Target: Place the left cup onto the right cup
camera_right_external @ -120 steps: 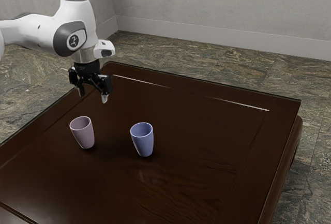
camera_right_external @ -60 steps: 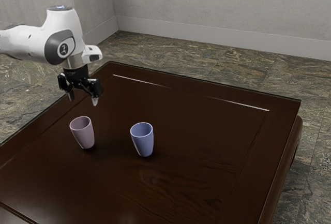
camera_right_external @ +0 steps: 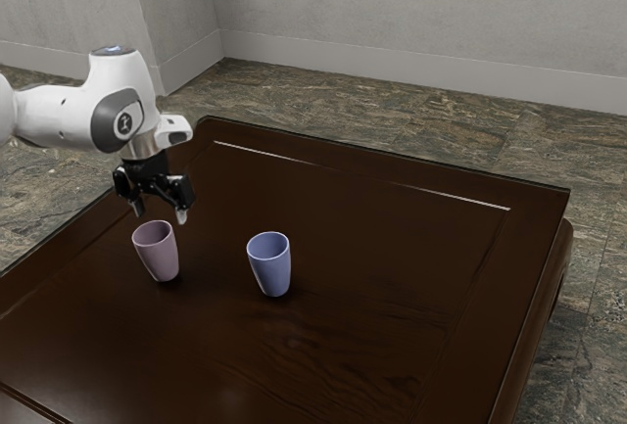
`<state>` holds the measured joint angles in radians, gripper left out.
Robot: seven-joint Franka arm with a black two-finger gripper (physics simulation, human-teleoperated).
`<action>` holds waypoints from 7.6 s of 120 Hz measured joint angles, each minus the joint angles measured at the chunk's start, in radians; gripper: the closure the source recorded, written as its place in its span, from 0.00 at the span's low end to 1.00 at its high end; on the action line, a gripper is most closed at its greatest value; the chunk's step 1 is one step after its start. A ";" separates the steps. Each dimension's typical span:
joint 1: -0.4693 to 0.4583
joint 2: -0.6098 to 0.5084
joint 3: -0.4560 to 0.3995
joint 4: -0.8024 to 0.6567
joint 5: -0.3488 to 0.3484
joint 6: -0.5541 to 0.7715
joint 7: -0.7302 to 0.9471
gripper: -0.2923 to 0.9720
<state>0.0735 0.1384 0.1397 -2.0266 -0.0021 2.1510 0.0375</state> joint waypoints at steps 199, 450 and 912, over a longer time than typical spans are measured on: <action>0.006 0.131 0.001 -0.054 -0.027 0.195 0.035 0.27; -0.010 -0.121 -0.313 0.065 0.138 -0.140 -0.238 0.85; -0.012 0.144 -0.427 0.253 0.209 -0.092 -0.567 0.85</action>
<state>0.0616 0.2823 -0.2873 -1.7732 0.2072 2.0589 -0.5295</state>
